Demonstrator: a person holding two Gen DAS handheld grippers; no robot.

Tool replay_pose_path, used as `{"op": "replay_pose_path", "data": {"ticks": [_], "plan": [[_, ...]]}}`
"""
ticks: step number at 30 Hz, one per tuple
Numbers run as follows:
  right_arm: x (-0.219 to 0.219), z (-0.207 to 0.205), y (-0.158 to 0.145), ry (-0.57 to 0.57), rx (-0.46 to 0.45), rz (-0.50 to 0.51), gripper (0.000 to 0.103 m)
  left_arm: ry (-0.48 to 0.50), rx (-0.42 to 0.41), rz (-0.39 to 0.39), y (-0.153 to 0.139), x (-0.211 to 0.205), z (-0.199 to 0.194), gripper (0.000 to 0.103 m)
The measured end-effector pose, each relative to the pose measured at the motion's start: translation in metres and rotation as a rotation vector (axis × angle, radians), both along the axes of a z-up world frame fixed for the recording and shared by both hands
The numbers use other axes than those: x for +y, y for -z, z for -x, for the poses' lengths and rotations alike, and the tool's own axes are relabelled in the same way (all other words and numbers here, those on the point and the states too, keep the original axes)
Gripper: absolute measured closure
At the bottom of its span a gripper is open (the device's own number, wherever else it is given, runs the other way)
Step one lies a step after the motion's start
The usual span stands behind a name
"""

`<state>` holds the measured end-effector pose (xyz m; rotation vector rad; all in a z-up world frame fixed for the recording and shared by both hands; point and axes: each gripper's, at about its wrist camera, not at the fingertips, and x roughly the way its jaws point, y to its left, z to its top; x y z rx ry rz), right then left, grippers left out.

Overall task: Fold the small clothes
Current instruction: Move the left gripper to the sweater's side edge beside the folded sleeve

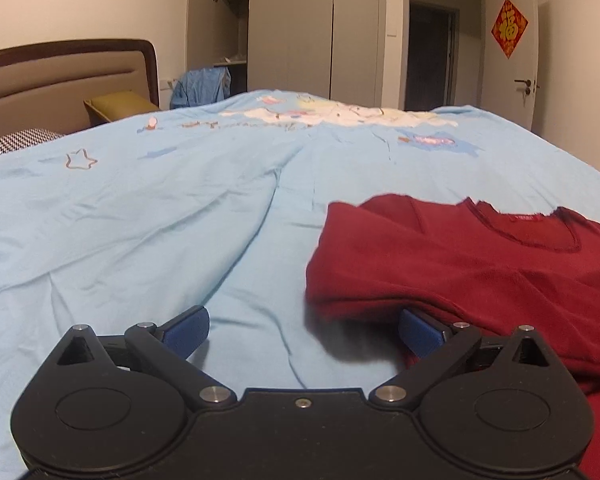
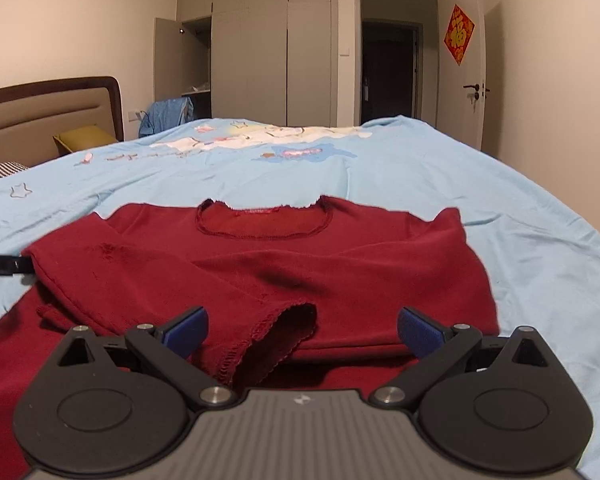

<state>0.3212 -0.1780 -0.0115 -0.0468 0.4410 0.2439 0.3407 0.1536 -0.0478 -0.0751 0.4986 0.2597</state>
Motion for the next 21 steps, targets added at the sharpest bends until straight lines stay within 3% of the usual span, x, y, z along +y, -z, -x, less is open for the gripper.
{"op": "replay_pose_path", "data": {"ticks": [13, 16, 21], "plan": [[-0.002, -0.001, 0.033, 0.0, 0.002, -0.02, 0.0, -0.006, 0.038, -0.107, 0.018, -0.006, -0.011, 0.002], [-0.003, 0.0, 0.036, 0.001, -0.005, -0.03, 0.0, -0.041, 0.024, -0.08, 0.016, -0.001, -0.012, 0.009], [-0.007, 0.002, 0.038, 0.004, -0.008, -0.049, 0.0, -0.127, 0.001, 0.029, 0.015, 0.021, -0.009, 0.015]]}}
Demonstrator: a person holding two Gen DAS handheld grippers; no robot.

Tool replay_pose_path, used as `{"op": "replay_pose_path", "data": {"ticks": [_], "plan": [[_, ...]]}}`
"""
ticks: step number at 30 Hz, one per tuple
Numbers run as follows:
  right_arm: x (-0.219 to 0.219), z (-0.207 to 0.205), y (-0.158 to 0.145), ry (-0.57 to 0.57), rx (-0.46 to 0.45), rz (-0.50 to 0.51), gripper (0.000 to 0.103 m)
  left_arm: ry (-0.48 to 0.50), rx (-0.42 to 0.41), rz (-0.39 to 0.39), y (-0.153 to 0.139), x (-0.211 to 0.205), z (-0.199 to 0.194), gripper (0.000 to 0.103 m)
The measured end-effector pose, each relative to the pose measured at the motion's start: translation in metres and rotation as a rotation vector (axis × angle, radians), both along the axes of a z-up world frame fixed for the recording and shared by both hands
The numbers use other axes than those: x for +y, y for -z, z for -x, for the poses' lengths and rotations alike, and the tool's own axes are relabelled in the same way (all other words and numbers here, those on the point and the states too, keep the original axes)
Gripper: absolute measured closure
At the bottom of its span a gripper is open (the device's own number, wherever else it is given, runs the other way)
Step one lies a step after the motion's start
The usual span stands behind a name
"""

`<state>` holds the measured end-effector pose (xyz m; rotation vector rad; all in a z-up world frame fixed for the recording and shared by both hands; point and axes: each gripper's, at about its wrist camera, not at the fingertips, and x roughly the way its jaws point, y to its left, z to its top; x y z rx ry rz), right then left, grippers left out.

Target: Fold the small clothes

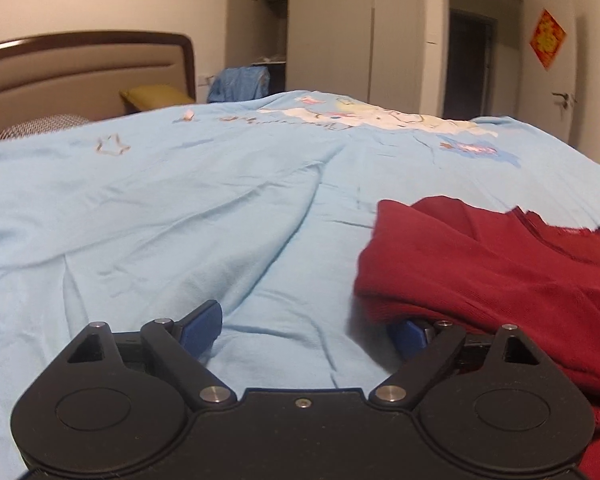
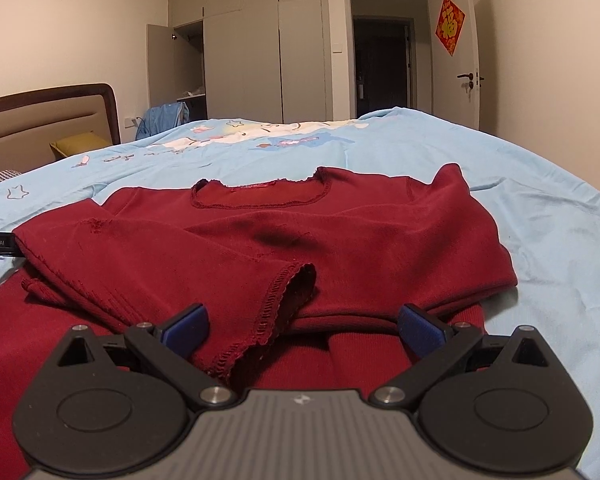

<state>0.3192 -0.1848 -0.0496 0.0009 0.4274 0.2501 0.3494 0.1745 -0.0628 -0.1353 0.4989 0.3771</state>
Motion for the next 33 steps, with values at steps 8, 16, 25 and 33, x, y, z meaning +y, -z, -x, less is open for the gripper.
{"op": "replay_pose_path", "data": {"ticks": [8, 16, 25, 33], "plan": [[-0.002, 0.004, 0.0, 0.003, -0.001, -0.003, 0.0, -0.033, 0.035, -0.018, -0.001, -0.002, -0.001, 0.017], [-0.007, 0.007, 0.002, 0.003, 0.012, -0.039, 0.0, 0.0, 0.033, -0.053, -0.008, -0.008, 0.022, 0.012], [-0.008, 0.014, 0.004, 0.006, 0.01, -0.043, 0.0, 0.083, -0.018, -0.035, -0.02, -0.013, 0.051, 0.001], [-0.006, 0.016, 0.006, 0.009, 0.002, -0.037, 0.0, 0.111, -0.054, 0.11, -0.033, 0.0, 0.003, 0.017]]}}
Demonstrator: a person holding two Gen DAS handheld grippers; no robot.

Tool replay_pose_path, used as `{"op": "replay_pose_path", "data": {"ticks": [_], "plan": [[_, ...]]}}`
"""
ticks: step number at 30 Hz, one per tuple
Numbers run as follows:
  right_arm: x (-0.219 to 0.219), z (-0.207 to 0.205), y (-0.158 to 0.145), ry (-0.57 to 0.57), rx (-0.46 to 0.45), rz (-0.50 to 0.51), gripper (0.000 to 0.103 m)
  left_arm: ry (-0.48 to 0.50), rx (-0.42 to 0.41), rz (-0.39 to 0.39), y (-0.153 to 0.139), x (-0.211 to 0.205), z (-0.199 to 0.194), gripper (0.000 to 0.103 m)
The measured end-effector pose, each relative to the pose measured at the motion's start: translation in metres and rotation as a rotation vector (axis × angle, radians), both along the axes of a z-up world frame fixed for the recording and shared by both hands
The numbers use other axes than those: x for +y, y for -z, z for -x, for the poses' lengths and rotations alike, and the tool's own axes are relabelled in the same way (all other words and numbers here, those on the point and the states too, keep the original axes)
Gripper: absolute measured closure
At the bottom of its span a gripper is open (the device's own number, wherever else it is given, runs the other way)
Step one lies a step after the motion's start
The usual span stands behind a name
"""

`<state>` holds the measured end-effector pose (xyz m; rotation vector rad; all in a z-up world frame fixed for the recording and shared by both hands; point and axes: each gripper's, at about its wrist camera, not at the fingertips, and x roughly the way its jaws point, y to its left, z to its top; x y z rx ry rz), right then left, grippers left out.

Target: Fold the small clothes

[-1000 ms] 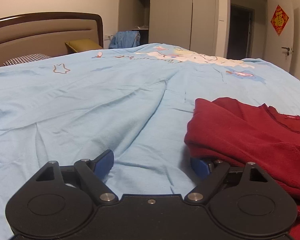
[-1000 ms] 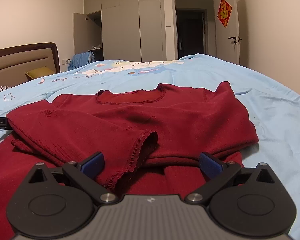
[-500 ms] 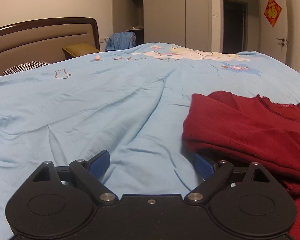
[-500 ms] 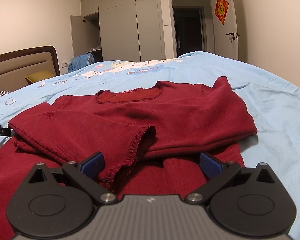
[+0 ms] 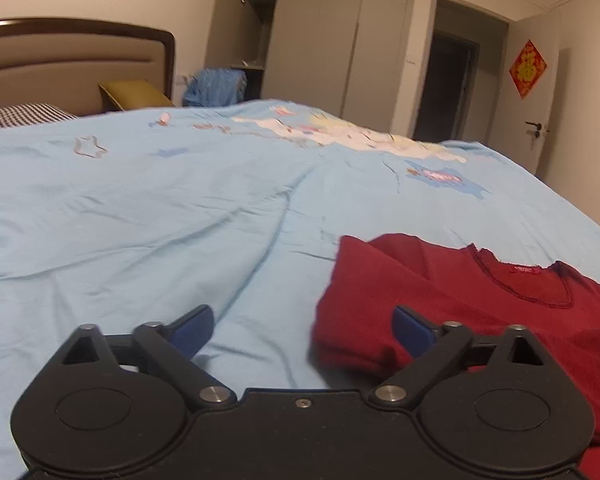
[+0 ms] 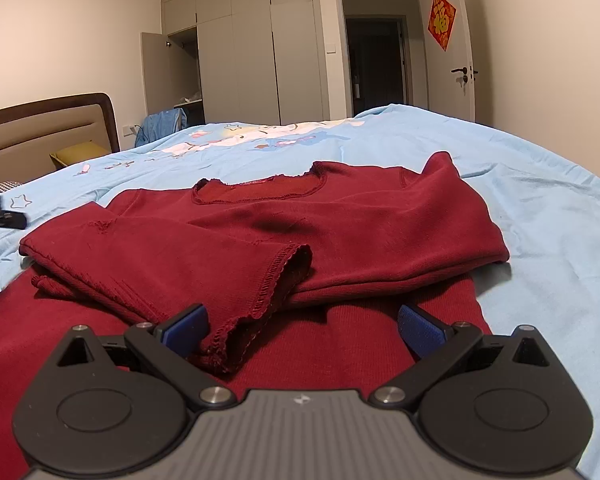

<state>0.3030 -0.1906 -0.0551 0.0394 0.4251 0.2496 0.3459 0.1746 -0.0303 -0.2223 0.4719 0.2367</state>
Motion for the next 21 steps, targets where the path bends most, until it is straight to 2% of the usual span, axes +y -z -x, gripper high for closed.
{"op": "replay_pose_path", "data": {"ticks": [3, 5, 7, 8, 11, 14, 17, 19, 20, 21], "plan": [[0.0, 0.0, 0.0, 0.0, 0.0, 0.0, 0.0, 0.044, 0.068, 0.083, 0.009, 0.005, -0.028, 0.037], [0.0, 0.0, 0.0, 0.0, -0.001, -0.001, 0.0, 0.041, 0.077, 0.154, 0.014, 0.011, -0.037, 0.053], [0.0, 0.0, 0.0, -0.001, -0.003, -0.002, 0.0, 0.06, 0.075, 0.182, 0.014, 0.013, -0.039, 0.089], [0.0, 0.001, 0.0, -0.001, -0.004, -0.003, 0.0, 0.056, 0.072, 0.159, 0.012, 0.011, -0.037, 0.093], [0.0, 0.001, 0.0, -0.001, -0.007, -0.004, 0.0, 0.06, 0.032, 0.026, 0.004, -0.004, -0.025, 0.097], [0.0, 0.001, 0.001, -0.001, -0.007, -0.003, 0.0, 0.046, 0.041, -0.079, 0.006, -0.018, -0.021, 0.098], [0.0, 0.001, 0.001, -0.002, -0.006, -0.005, 0.0, 0.021, 0.094, -0.052, 0.017, -0.014, -0.03, 0.098], [-0.001, 0.001, 0.001, -0.003, -0.007, -0.007, 0.0, 0.011, 0.097, -0.035, 0.019, -0.011, -0.032, 0.096], [-0.001, 0.001, 0.001, -0.002, -0.007, -0.007, 0.0, 0.01, 0.097, -0.032, 0.019, -0.012, -0.032, 0.094], [-0.001, 0.001, 0.001, -0.002, -0.007, -0.007, 0.0, 0.008, 0.1, -0.032, 0.017, -0.011, -0.031, 0.087]]}}
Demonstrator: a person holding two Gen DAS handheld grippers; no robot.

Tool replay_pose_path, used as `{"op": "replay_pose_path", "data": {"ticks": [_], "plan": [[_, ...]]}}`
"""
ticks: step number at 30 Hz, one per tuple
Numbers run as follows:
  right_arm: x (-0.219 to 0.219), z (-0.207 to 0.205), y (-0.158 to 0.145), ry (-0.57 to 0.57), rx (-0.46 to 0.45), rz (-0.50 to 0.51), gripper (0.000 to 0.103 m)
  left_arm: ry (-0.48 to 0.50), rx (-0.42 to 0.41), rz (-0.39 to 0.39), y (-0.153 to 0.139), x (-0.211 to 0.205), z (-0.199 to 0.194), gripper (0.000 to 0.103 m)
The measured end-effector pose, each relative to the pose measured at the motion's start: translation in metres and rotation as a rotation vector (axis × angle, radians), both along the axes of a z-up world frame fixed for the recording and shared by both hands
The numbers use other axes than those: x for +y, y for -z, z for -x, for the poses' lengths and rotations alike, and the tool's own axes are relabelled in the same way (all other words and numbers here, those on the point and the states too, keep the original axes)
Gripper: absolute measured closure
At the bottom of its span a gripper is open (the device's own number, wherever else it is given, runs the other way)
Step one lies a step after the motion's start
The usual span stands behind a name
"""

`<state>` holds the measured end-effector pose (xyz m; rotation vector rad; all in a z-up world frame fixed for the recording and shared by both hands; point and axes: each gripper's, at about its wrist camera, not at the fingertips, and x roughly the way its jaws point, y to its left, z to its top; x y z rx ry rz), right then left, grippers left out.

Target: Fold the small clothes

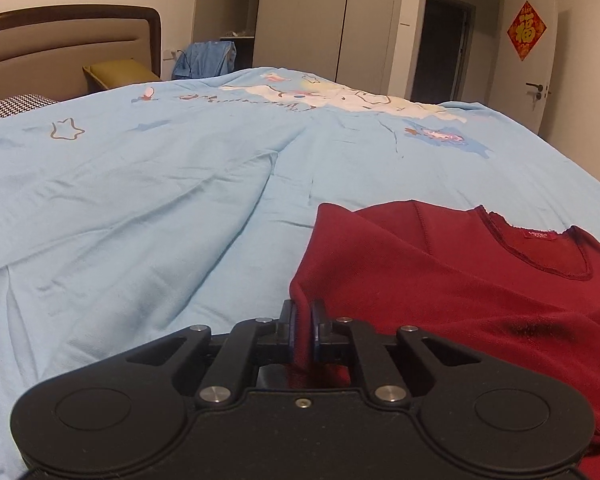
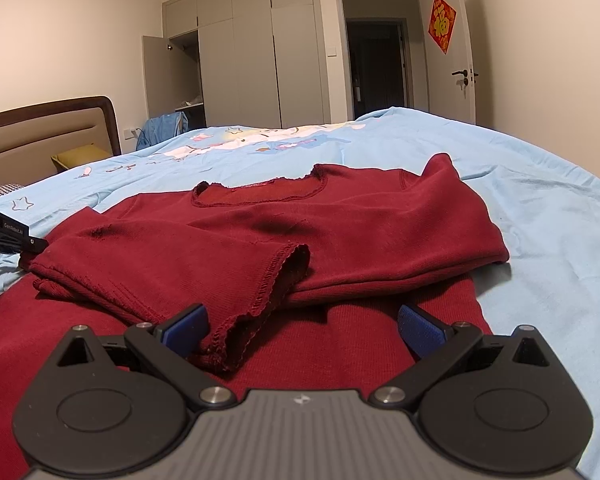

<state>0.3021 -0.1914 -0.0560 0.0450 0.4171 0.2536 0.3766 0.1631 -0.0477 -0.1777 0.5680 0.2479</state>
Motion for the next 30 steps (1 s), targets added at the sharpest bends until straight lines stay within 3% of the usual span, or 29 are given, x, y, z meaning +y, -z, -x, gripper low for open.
{"op": "replay_pose_path", "data": {"ticks": [1, 5, 8, 10, 14, 20, 23, 30], "plan": [[0.0, 0.0, 0.0, 0.0, 0.0, 0.0, 0.0, -0.004, 0.005, -0.003, -0.002, 0.001, 0.002, 0.083], [-0.001, 0.0, 0.0, -0.002, 0.003, -0.008, 0.0, -0.053, 0.011, 0.021, -0.011, 0.008, 0.018, 0.034], [-0.006, 0.0, 0.0, -0.01, 0.009, -0.034, 0.0, -0.062, 0.02, 0.01, -0.015, 0.008, 0.037, 0.027], [-0.01, 0.003, 0.0, -0.015, 0.014, -0.053, 0.0, -0.054, 0.03, 0.003, -0.016, 0.004, 0.054, 0.016], [-0.016, 0.016, 0.002, -0.035, 0.021, -0.058, 0.0, 0.012, 0.01, 0.0, -0.014, -0.014, 0.101, 0.009], [-0.021, 0.057, 0.006, -0.063, 0.004, 0.029, 0.0, 0.118, -0.004, -0.03, 0.002, -0.045, 0.172, 0.004], [-0.027, 0.075, 0.005, -0.075, 0.018, 0.058, 0.0, 0.136, 0.003, -0.054, 0.012, -0.053, 0.201, 0.001], [-0.037, 0.122, 0.009, -0.114, 0.01, 0.233, 0.0, 0.12, 0.056, -0.087, 0.034, -0.054, 0.237, 0.001]]}}
